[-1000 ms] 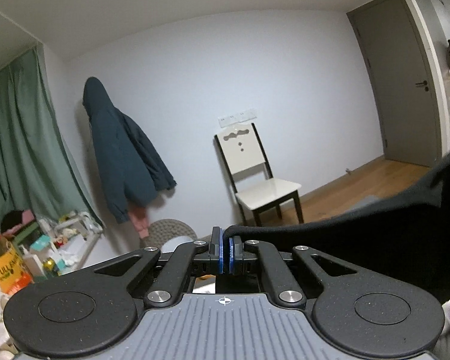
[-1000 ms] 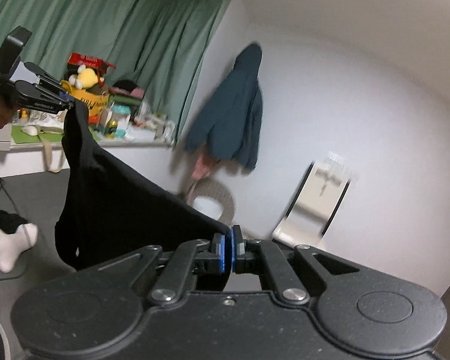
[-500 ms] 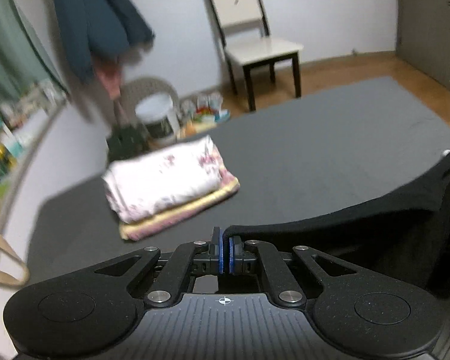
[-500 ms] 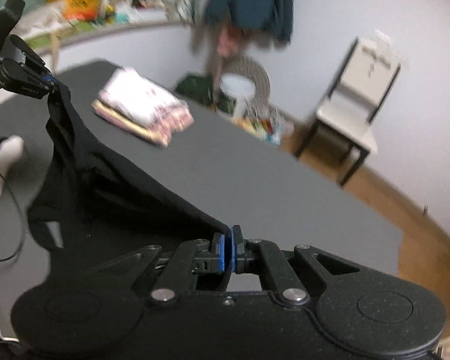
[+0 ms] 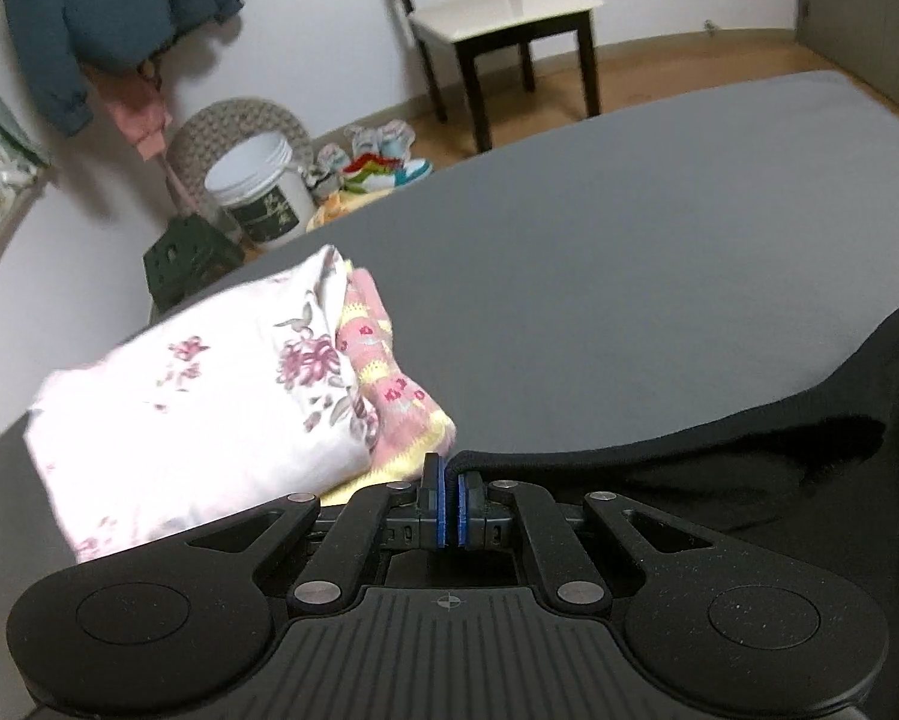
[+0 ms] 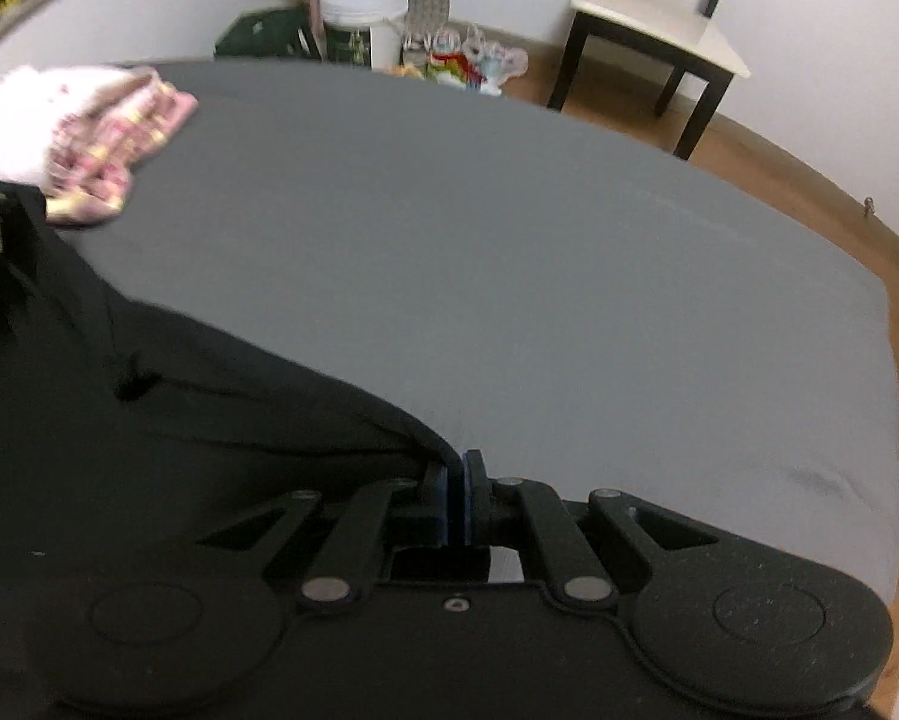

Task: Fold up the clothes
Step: 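Carry the black shirt over the bed and lower it onto the grey cover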

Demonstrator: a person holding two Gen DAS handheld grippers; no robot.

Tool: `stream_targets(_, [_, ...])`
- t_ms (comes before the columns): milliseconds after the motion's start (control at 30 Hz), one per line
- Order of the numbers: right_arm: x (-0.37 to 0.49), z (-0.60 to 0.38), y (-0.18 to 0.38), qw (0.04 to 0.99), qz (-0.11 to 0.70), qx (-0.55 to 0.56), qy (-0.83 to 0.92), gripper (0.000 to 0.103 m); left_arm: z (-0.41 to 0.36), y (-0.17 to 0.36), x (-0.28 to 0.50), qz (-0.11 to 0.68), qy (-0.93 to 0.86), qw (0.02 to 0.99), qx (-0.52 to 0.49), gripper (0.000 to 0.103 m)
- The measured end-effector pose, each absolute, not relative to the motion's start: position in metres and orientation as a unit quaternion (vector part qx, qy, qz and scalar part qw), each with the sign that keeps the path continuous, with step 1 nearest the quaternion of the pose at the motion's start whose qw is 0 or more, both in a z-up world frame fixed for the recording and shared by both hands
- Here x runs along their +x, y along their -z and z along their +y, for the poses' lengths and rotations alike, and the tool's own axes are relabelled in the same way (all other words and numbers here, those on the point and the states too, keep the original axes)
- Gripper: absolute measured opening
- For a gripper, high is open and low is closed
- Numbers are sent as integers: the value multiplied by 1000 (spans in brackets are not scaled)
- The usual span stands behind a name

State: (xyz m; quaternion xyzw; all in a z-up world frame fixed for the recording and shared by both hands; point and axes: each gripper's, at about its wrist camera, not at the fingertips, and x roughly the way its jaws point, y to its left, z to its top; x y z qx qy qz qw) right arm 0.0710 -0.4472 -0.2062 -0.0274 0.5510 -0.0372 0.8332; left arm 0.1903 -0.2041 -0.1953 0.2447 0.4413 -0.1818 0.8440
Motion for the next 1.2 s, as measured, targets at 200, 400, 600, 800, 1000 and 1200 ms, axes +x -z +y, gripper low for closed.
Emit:
stream_targets(200, [100,-446,238,828,558,-23,51,33,-212,231,210,474,159,829,251,4])
stream_targets(400, [86,-468,209,845,533,20,46,50,-213,218,208,487,148,831,223,8])
stream_targets(600, [28,-499,193,825,557,92,-12,48,-210,185,190,457,173,855,173,10])
stream_targets(800, [-19,-517,227,778,608,156,-34,38,-198,183,196,472,116,857,170,63])
stream_targets(1000, [-29,-522,251,762,603,233,-40,36,-189,185,202,437,120,869,198,66])
stream_targets(1200, [-24,-523,257,773,582,251,-18,29,-195,169,203,397,135,885,202,86])
